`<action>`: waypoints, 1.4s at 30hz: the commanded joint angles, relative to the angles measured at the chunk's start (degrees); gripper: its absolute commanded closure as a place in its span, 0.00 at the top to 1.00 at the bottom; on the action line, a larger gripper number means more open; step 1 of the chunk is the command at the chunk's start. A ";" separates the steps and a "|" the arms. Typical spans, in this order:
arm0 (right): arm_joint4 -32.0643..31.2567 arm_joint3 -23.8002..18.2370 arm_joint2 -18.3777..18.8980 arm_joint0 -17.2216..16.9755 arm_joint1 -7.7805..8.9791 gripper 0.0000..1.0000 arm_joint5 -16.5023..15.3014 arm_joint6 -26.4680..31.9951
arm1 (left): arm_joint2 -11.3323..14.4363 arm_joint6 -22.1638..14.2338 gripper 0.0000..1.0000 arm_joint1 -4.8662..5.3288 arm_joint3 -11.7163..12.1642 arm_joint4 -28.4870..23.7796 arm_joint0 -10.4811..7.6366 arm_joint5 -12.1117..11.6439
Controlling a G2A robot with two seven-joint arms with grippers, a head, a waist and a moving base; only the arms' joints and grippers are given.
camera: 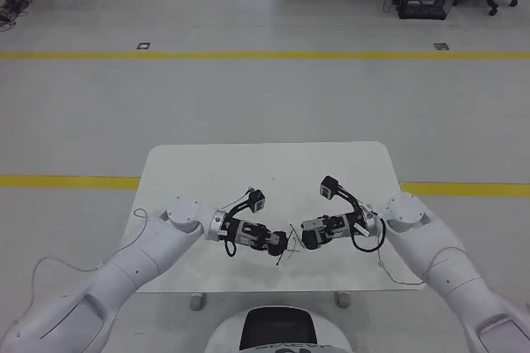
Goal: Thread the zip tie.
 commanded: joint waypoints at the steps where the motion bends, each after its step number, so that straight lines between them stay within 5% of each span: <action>1: 1.74 1.54 -0.47 0.16 -0.37 1.00 -0.67 0.26 | -0.21 0.48 0.00 0.16 -0.76 0.45 0.36 0.30; 5: 4.04 3.94 -2.02 0.90 -1.10 0.83 -1.31 0.26 | -0.43 1.54 0.00 0.31 -1.25 1.54 0.74 0.72; 9: 5.09 6.37 -3.57 2.04 -1.68 0.50 -1.39 0.26 | -0.37 2.12 0.00 0.31 -1.65 2.58 0.87 1.03; 42: 9.01 13.42 -10.00 6.26 -3.83 0.13 -3.11 0.26 | -0.34 4.31 0.00 0.01 -2.26 6.47 1.11 2.11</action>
